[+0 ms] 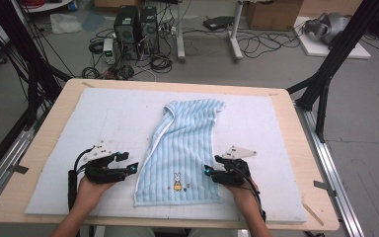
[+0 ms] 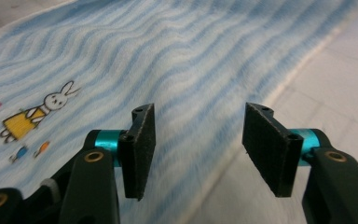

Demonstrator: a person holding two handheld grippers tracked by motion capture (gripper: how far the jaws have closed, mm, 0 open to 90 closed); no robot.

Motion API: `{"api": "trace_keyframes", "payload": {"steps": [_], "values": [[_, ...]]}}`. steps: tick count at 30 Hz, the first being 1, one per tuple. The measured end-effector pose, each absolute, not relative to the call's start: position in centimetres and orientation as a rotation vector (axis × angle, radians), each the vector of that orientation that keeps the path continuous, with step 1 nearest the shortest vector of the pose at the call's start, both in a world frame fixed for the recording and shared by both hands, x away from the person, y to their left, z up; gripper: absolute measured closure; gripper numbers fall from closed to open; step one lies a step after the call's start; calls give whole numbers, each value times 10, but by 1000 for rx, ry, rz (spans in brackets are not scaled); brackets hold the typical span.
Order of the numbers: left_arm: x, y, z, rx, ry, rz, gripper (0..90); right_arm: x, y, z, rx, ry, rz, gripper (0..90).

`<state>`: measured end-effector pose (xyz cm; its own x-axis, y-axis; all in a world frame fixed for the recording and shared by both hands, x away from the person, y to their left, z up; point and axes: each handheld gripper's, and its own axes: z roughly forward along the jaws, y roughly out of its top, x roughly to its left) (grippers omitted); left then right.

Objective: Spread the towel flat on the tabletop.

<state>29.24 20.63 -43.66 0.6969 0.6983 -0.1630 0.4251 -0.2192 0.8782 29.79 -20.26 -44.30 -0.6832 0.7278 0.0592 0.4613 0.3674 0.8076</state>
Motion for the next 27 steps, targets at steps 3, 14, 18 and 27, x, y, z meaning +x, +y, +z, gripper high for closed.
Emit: {"api": "trace_keyframes", "payload": {"steps": [3,14,18,27], "values": [[302,207,-432,1843,880,331,399,307,-192,-443,1016,2376,1169,542],[335,207,-423,1816,903,350,404,312,-190,-440,821,2648,1098,851],[350,194,-416,1816,882,346,410,307,-202,-438,769,2757,1114,850],[379,154,-420,1805,885,323,395,310,-227,-432,927,2604,1302,533]]}}
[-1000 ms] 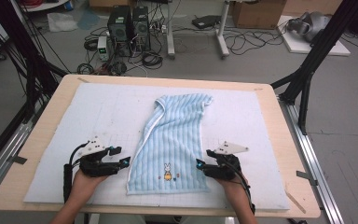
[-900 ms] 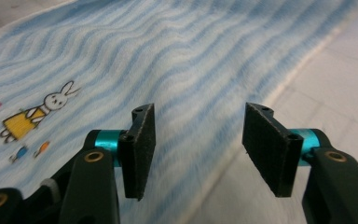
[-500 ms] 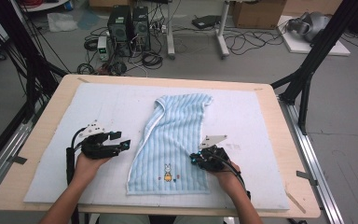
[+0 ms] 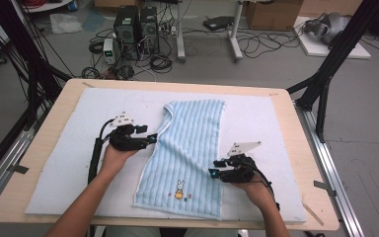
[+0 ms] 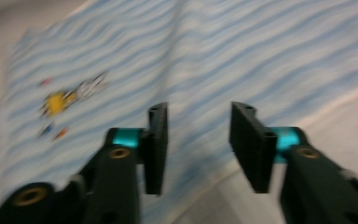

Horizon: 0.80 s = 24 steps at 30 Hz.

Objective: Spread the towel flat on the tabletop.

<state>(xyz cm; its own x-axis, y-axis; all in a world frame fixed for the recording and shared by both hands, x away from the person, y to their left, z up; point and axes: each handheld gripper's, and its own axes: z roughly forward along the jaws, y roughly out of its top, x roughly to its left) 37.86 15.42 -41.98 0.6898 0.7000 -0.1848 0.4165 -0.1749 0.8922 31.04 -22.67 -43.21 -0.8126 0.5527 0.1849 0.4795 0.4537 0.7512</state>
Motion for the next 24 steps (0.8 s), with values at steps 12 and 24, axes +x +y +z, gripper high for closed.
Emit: {"api": "trace_keyframes", "payload": {"steps": [12,24], "values": [[396,128,-447,2064,929,300,722,331,-214,-440,1090,2353,1210,423],[368,157,-440,1987,898,115,854,333,-209,-444,1032,2524,1138,856]]}}
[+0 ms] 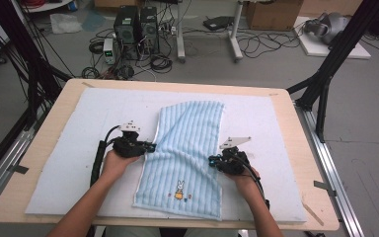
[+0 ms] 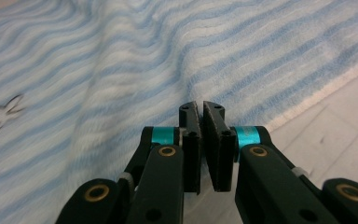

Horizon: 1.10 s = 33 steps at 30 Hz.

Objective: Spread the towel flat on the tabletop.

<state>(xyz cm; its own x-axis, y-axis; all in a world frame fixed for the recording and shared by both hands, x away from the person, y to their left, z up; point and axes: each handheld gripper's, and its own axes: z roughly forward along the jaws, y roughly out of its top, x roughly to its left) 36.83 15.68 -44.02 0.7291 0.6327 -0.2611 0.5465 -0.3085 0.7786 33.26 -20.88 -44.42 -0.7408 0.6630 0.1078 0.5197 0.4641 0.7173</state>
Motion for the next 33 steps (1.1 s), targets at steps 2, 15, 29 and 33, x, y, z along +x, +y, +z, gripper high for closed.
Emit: {"api": "trace_keyframes", "payload": {"steps": [2,15,29,33], "values": [[361,161,-440,1980,888,88,855,329,-211,-443,1005,2564,1140,859],[327,185,-449,2003,808,-72,847,316,-217,-434,955,2707,1201,724],[367,184,-416,1795,837,331,403,342,-211,-435,1133,2327,1204,385],[394,167,-410,1829,832,363,423,343,-216,-435,1163,2314,1221,385]]}}
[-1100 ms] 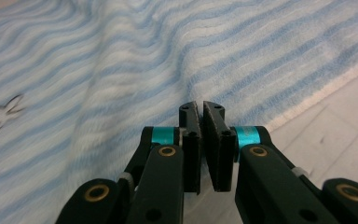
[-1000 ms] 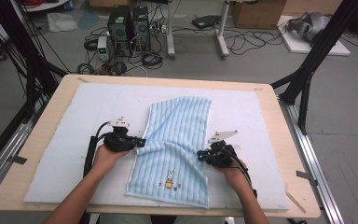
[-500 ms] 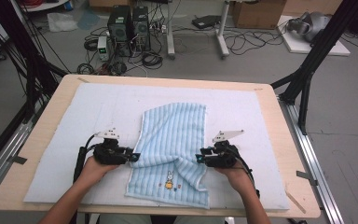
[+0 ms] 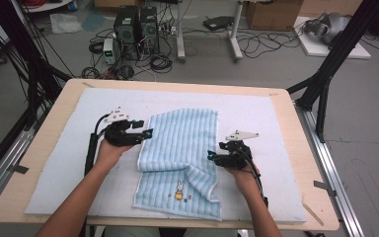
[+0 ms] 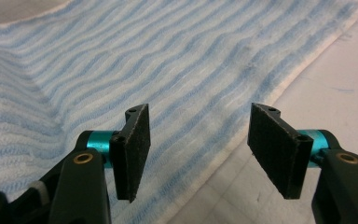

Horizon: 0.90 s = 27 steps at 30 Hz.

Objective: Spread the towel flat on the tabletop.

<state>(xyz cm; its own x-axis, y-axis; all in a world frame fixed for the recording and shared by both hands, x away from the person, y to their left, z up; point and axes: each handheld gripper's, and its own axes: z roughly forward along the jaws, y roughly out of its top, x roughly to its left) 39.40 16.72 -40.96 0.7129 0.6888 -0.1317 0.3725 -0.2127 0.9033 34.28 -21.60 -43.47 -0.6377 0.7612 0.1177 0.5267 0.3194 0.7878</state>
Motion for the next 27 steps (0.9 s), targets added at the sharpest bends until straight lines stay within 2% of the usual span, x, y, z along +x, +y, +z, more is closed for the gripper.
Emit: {"api": "trace_keyframes", "payload": {"steps": [7,14,19,21,22,24,27], "values": [[432,126,-421,1916,813,315,423,343,-220,-434,1176,2299,1243,387],[452,100,-433,1996,849,309,423,343,-226,-436,1192,2291,1257,387],[458,87,-446,2091,886,303,522,344,-229,-437,1206,2289,1264,390],[457,85,-447,2104,883,344,587,344,-230,-437,1208,2292,1267,391],[456,85,-446,2112,885,351,637,343,-230,-437,1215,2290,1265,391],[455,86,-443,2144,845,337,857,344,-231,-437,1212,2290,1267,391],[450,87,-439,2137,817,272,867,344,-232,-437,1215,2281,1266,391]]}}
